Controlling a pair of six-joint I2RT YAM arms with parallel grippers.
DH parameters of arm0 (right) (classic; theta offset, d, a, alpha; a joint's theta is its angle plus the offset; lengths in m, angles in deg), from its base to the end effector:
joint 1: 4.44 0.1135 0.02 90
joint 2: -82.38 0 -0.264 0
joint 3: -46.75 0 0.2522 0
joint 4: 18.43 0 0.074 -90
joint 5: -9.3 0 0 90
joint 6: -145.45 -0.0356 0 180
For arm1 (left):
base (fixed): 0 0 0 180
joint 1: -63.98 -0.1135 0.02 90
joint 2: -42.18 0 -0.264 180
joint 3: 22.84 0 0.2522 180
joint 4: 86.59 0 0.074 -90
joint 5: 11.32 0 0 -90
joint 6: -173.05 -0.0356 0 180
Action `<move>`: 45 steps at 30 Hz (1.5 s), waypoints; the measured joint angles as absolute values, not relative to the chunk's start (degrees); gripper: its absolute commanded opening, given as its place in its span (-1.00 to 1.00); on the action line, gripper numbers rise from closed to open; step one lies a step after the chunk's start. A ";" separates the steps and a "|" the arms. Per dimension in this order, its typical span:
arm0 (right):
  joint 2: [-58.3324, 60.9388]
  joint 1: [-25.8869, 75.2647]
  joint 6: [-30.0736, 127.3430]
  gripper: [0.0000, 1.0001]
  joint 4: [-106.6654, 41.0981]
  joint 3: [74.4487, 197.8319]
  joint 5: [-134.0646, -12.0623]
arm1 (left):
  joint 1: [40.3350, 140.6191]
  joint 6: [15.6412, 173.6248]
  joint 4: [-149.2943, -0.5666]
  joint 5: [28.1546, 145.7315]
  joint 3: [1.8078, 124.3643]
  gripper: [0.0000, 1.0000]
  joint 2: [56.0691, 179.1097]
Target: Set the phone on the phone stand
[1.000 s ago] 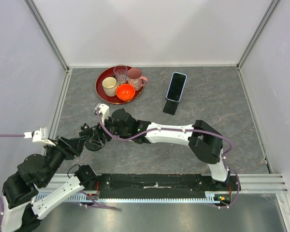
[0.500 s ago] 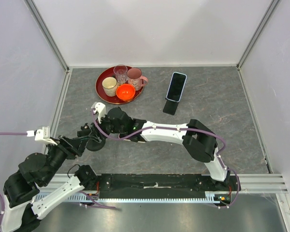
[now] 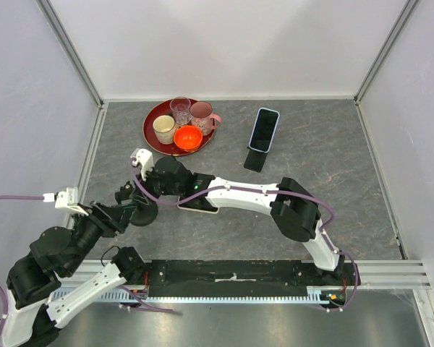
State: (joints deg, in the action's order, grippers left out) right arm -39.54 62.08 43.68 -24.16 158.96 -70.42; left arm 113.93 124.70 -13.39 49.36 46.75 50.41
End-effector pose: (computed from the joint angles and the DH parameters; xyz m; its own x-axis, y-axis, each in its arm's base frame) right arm 0.1987 0.4733 0.2660 -0.3019 -0.1913 -0.9340 -0.9290 0.2791 0.2431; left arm 0.0020 0.0247 0.3511 -0.3373 -0.4993 -0.7981 0.1805 0.7977 -0.5754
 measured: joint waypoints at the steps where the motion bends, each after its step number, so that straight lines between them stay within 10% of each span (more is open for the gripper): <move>1: -39.44 62.08 43.61 -1.00 -24.37 158.96 -70.70 | 113.93 124.72 -13.39 49.38 46.75 0.31 50.41; 23: 18.38 40.38 41.25 -1.00 -32.00 115.12 -96.47 | 113.93 123.67 -18.72 50.24 41.61 0.41 53.12; 35: 22.70 39.86 41.60 -0.98 -36.35 102.24 -89.79 | 113.93 121.77 -29.98 56.40 36.59 0.40 68.97; 37: 22.77 39.86 41.47 -0.78 -35.65 101.67 -89.72 | 113.93 121.79 -30.81 57.08 36.26 0.40 68.97; 41: 23.88 39.86 40.42 0.35 -35.30 100.67 -89.72 | 113.93 121.77 -31.66 58.08 36.15 0.40 68.60; 45: 27.18 40.01 39.22 0.85 -36.64 100.34 -90.11 | 113.93 121.73 -32.56 58.23 36.15 0.40 67.59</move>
State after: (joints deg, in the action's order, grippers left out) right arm 27.18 40.01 39.22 -36.64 100.34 -90.11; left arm 113.93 121.73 -32.56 58.23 36.15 67.59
